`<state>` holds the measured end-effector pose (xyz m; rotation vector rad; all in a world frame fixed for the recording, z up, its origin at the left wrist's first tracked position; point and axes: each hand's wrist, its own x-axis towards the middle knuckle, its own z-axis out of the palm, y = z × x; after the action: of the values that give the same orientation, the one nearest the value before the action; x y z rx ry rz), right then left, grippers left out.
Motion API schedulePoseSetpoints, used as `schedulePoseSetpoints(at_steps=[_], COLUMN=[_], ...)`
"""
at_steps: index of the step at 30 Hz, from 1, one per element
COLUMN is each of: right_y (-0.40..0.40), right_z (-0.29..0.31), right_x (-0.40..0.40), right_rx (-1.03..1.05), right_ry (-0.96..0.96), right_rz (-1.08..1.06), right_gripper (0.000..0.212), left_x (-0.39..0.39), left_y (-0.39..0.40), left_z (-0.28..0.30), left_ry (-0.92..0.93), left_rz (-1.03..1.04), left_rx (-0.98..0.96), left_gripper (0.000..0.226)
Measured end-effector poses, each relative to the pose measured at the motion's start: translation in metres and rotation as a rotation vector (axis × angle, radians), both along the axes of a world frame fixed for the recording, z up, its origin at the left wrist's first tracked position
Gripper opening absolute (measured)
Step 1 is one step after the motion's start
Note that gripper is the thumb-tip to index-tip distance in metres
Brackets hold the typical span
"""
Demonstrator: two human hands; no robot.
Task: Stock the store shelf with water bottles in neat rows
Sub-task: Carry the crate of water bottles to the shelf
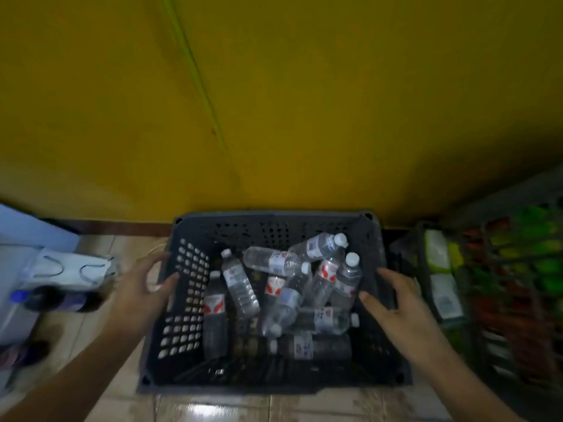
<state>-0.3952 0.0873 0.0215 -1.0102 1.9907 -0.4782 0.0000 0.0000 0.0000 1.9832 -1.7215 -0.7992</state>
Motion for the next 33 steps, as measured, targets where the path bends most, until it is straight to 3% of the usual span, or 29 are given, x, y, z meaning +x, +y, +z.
schedulePoseSetpoints(at_steps=[3,8,11,12,14,16,18,21,24,29,33], right_y=[-0.012,-0.008,-0.004,-0.004,-0.005,-0.005,-0.006,-0.007,-0.01,-0.012,-0.012], right_z=[-0.061,-0.117,-0.126,-0.125,-0.123,-0.121,-0.121,-0.122,-0.125,-0.135,-0.144], right_x=[-0.009,-0.022,-0.023,-0.02,-0.018,-0.019,-0.02,-0.022,-0.026,-0.028,-0.033], right_rx=[-0.165,-0.257,-0.28,-0.28,-0.3,-0.288,-0.247,-0.207,-0.19,-0.221,-0.244], right_ry=[0.165,0.129,0.154,0.172,0.18,0.166,0.166,0.141,0.109,0.141,0.188], right_rz=[0.055,0.106,0.117,0.106,0.084,0.075,0.072,0.067,0.049,0.046,0.021], right_gripper=[0.068,0.087,0.086,0.086,0.085,0.085,0.087,0.092,0.097,0.103,0.106], left_x=[0.029,0.067,0.169,0.186,0.178,0.117,0.066,0.056,0.054,0.041,0.036], left_y=[-0.017,-0.034,-0.074,-0.079,-0.068,-0.049,-0.028,-0.02,-0.017,-0.014,-0.012], left_z=[-0.064,-0.162,-0.265,-0.275,-0.269,-0.216,-0.164,-0.14,-0.122,-0.107,-0.104], left_ry=[-0.06,-0.017,-0.189,-0.172,-0.063,0.077,0.123,0.202,0.147,-0.008,0.018], left_rz=[-0.155,-0.103,-0.104,-0.08,-0.068,-0.047,-0.023,-0.062,-0.141,-0.152,-0.112], left_rx=[-0.11,-0.142,-0.129,-0.141,-0.149,-0.074,-0.046,0.02,0.129,0.056,0.039], left_gripper=[0.053,0.072,0.082,0.088,0.09,0.084,0.088,0.089,0.085,0.09,0.095])
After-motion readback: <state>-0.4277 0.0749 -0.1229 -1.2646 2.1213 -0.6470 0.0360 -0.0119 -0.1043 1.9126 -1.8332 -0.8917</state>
